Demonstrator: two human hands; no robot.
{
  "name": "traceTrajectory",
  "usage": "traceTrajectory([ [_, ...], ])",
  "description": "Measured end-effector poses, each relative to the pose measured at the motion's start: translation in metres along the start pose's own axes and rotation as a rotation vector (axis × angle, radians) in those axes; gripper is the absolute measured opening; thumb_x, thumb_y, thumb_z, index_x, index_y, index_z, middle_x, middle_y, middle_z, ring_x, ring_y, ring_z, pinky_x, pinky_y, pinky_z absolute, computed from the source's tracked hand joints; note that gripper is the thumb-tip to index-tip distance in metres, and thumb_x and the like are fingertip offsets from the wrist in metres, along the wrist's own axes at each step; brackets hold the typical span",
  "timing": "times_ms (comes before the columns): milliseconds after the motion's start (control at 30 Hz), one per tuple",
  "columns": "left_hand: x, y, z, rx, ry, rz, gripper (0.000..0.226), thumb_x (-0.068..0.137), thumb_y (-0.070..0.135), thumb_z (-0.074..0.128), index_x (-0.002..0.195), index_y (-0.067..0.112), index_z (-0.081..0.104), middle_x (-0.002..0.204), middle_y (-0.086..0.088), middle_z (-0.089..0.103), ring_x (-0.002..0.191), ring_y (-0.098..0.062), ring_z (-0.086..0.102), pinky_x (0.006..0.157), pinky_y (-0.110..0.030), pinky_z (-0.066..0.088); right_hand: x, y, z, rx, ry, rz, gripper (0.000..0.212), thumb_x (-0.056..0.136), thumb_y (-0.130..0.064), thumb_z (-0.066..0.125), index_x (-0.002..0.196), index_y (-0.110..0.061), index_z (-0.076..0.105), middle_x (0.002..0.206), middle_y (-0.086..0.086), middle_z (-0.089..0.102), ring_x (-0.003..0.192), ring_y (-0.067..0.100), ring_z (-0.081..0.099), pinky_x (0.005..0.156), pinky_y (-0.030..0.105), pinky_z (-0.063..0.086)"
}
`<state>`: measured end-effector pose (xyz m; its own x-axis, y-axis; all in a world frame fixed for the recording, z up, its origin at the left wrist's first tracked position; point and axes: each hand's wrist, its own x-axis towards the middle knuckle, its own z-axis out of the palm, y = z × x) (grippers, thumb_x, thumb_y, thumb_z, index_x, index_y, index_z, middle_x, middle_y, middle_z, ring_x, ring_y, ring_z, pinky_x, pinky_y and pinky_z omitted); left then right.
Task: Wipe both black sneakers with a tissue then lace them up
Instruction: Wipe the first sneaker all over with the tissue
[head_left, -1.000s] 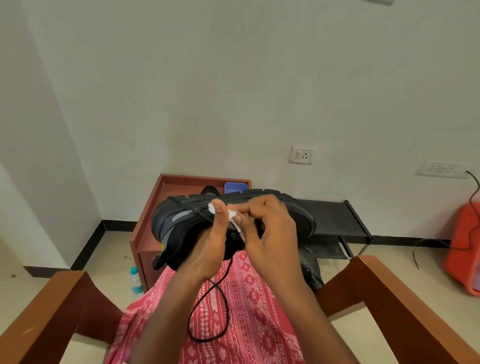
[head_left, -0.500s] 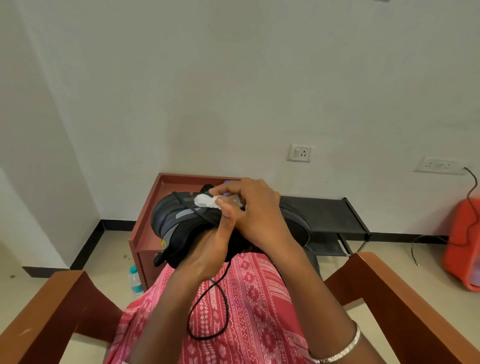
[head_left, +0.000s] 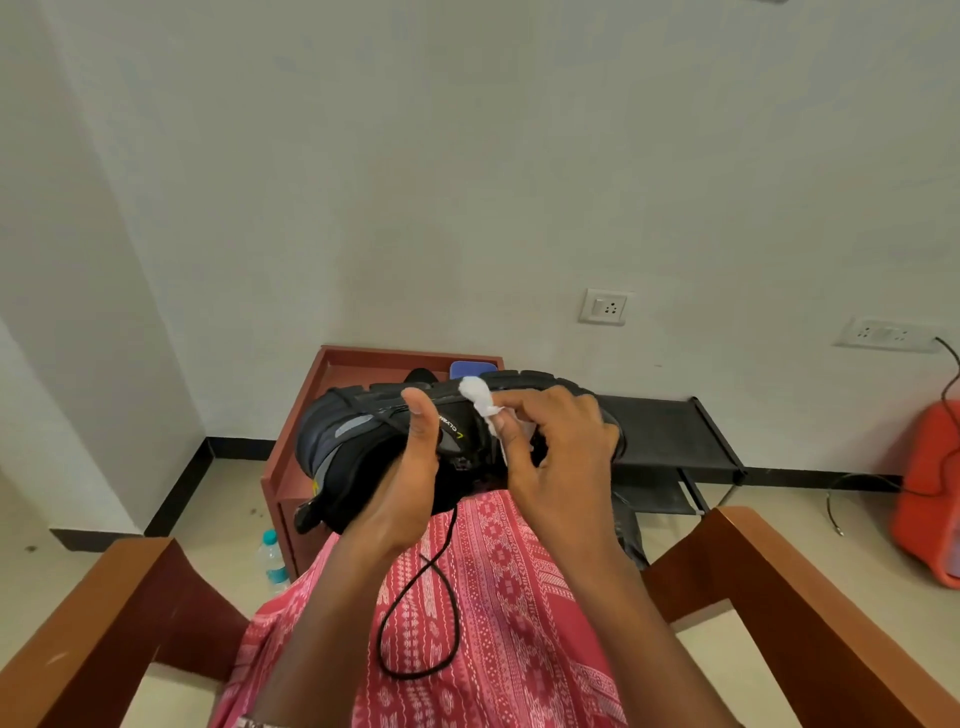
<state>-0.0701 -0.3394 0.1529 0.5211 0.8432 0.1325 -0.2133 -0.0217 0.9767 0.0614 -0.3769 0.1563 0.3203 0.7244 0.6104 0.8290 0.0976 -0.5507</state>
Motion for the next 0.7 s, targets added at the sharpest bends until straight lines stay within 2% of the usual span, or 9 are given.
traceTrajectory([
  [100, 0.000, 0.003, 0.000, 0.021, 0.019, -0.007, 0.116, 0.056, 0.102, 0.027, 0.133, 0.023, 0.063, 0.123, -0.001, 0.072, 0.119, -0.018, 0.066, 0.101, -0.039, 0.052, -0.008, -0.007, 0.002, 0.010, 0.043, -0.021, 0.014, 0.096, -0.031, 0.059, 0.106, -0.034, 0.068, 0.091, -0.018, 0.061, 0.090, 0.010, 0.049, 0.075, 0.038, 0.037],
  [200, -0.001, 0.006, -0.001, 0.030, 0.076, -0.055, 0.099, 0.060, 0.089, 0.014, 0.099, 0.023, 0.078, 0.100, -0.002, 0.079, 0.102, -0.018, 0.073, 0.089, -0.029, 0.057, -0.024, -0.025, 0.001, 0.164, -0.013, -0.059, 0.013, 0.099, -0.030, 0.059, 0.106, -0.037, 0.068, 0.090, -0.021, 0.062, 0.089, 0.007, 0.051, 0.074, 0.040, 0.045],
  [300, -0.001, 0.009, -0.002, 0.039, 0.093, -0.061, 0.092, 0.061, 0.085, 0.011, 0.082, 0.030, 0.082, 0.095, -0.004, 0.079, 0.099, -0.016, 0.074, 0.094, -0.033, 0.055, -0.028, -0.033, 0.001, 0.171, -0.028, -0.107, 0.014, 0.097, -0.029, 0.061, 0.106, -0.034, 0.071, 0.089, -0.021, 0.062, 0.090, 0.008, 0.052, 0.075, 0.037, 0.043],
  [367, -0.001, 0.007, -0.004, 0.002, 0.076, -0.044, 0.092, 0.060, 0.090, 0.015, 0.086, 0.032, 0.082, 0.096, -0.006, 0.079, 0.095, -0.017, 0.075, 0.087, -0.032, 0.059, -0.019, -0.025, 0.004, 0.084, 0.000, -0.116, 0.013, 0.095, -0.028, 0.063, 0.103, -0.034, 0.071, 0.089, -0.020, 0.060, 0.090, 0.009, 0.049, 0.073, 0.033, 0.037],
  [400, -0.001, 0.006, -0.005, -0.012, 0.060, -0.032, 0.096, 0.058, 0.095, 0.019, 0.095, 0.031, 0.080, 0.101, -0.006, 0.078, 0.097, -0.016, 0.074, 0.085, -0.030, 0.059, -0.013, -0.019, 0.006, 0.028, 0.030, -0.103, 0.014, 0.094, -0.026, 0.065, 0.103, -0.033, 0.072, 0.091, -0.017, 0.059, 0.091, 0.010, 0.047, 0.073, 0.032, 0.034],
  [467, 0.001, 0.003, -0.005, -0.042, 0.036, 0.002, 0.111, 0.052, 0.103, 0.030, 0.121, 0.027, 0.071, 0.117, -0.005, 0.075, 0.110, -0.018, 0.071, 0.090, -0.030, 0.058, -0.004, -0.007, 0.009, -0.043, 0.097, -0.047, 0.015, 0.090, -0.018, 0.069, 0.101, -0.027, 0.074, 0.096, -0.011, 0.059, 0.093, 0.011, 0.045, 0.075, 0.027, 0.033],
  [533, 0.003, 0.001, -0.005, -0.047, 0.037, 0.015, 0.120, 0.050, 0.104, 0.035, 0.134, 0.022, 0.062, 0.123, -0.002, 0.072, 0.115, -0.018, 0.068, 0.093, -0.029, 0.057, -0.001, -0.002, 0.011, -0.034, 0.119, -0.019, 0.017, 0.089, -0.010, 0.070, 0.102, -0.021, 0.075, 0.098, -0.008, 0.061, 0.093, 0.011, 0.047, 0.080, 0.012, 0.033],
  [633, 0.002, 0.002, -0.003, 0.002, 0.030, -0.004, 0.118, 0.052, 0.104, 0.032, 0.128, 0.021, 0.067, 0.120, -0.006, 0.073, 0.112, -0.019, 0.070, 0.095, -0.033, 0.057, -0.013, -0.009, 0.011, 0.059, 0.058, -0.052, 0.023, 0.092, -0.003, 0.064, 0.108, -0.017, 0.073, 0.101, -0.008, 0.064, 0.096, 0.011, 0.055, 0.083, 0.006, 0.037],
  [700, 0.000, 0.005, -0.001, 0.034, 0.070, -0.024, 0.100, 0.064, 0.096, 0.022, 0.104, 0.022, 0.077, 0.103, -0.007, 0.078, 0.100, -0.017, 0.074, 0.084, -0.026, 0.059, -0.025, -0.022, 0.011, 0.131, 0.036, -0.083, 0.028, 0.091, 0.001, 0.062, 0.109, -0.018, 0.072, 0.102, -0.010, 0.065, 0.098, 0.008, 0.056, 0.083, 0.009, 0.041],
])
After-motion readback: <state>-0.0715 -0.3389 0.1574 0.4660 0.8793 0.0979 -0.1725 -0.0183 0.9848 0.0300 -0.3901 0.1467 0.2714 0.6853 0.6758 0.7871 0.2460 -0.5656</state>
